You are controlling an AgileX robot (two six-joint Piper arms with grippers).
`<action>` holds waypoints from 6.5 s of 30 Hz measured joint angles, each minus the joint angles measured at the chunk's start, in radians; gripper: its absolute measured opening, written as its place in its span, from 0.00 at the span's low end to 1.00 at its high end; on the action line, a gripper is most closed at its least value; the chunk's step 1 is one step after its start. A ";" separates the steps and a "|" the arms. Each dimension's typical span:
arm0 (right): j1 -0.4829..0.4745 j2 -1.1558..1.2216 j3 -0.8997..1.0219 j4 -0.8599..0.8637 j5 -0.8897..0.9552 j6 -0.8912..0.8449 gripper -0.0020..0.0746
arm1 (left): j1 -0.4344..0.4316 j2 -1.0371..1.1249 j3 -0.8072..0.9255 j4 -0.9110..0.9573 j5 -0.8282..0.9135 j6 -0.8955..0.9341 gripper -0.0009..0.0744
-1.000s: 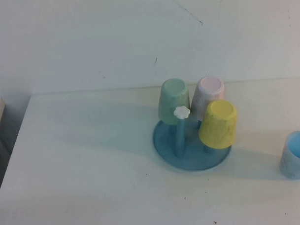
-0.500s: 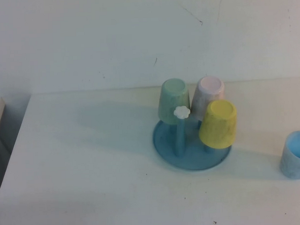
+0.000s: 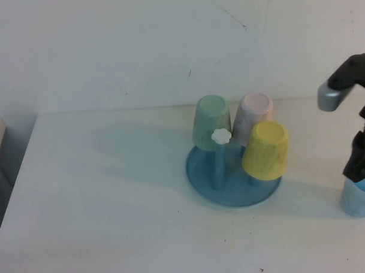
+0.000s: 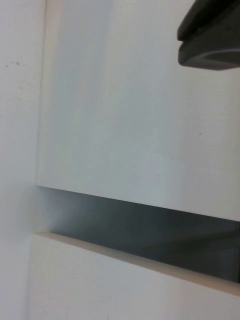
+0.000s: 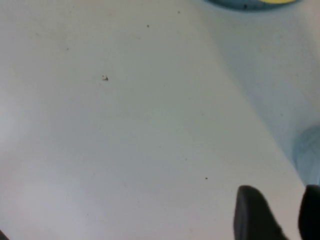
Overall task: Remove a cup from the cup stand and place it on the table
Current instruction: Pick up the cup from the rack, then hand over the cup
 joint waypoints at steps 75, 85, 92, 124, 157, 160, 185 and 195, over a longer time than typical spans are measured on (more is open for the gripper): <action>-0.015 -0.030 -0.275 0.183 0.008 -0.014 0.81 | 0.000 0.000 0.000 0.000 0.000 0.000 0.01; -0.291 -0.338 0.602 1.118 -0.188 -0.443 0.81 | 0.000 0.000 0.000 0.000 0.000 0.000 0.01; -0.295 -0.278 0.872 1.445 -0.260 -0.445 0.81 | 0.000 0.000 0.000 0.000 0.000 0.004 0.01; -0.295 -0.171 0.646 1.485 -0.060 0.189 0.81 | 0.000 0.000 0.005 -0.015 -0.058 -0.050 0.01; -0.295 -0.152 0.646 1.485 -0.060 -0.097 0.81 | -0.001 0.363 -0.090 -1.569 0.490 0.947 0.01; -0.295 -0.152 0.646 1.485 -0.060 -0.083 0.81 | -0.001 0.493 -0.169 -1.578 0.603 1.107 0.01; -0.295 -0.152 0.646 1.485 -0.090 -0.197 0.81 | -0.135 1.451 -0.817 -1.590 0.806 1.740 0.52; -0.295 -0.152 0.646 1.483 -0.063 -0.200 0.81 | -0.373 1.640 -1.081 -1.590 0.731 1.817 0.52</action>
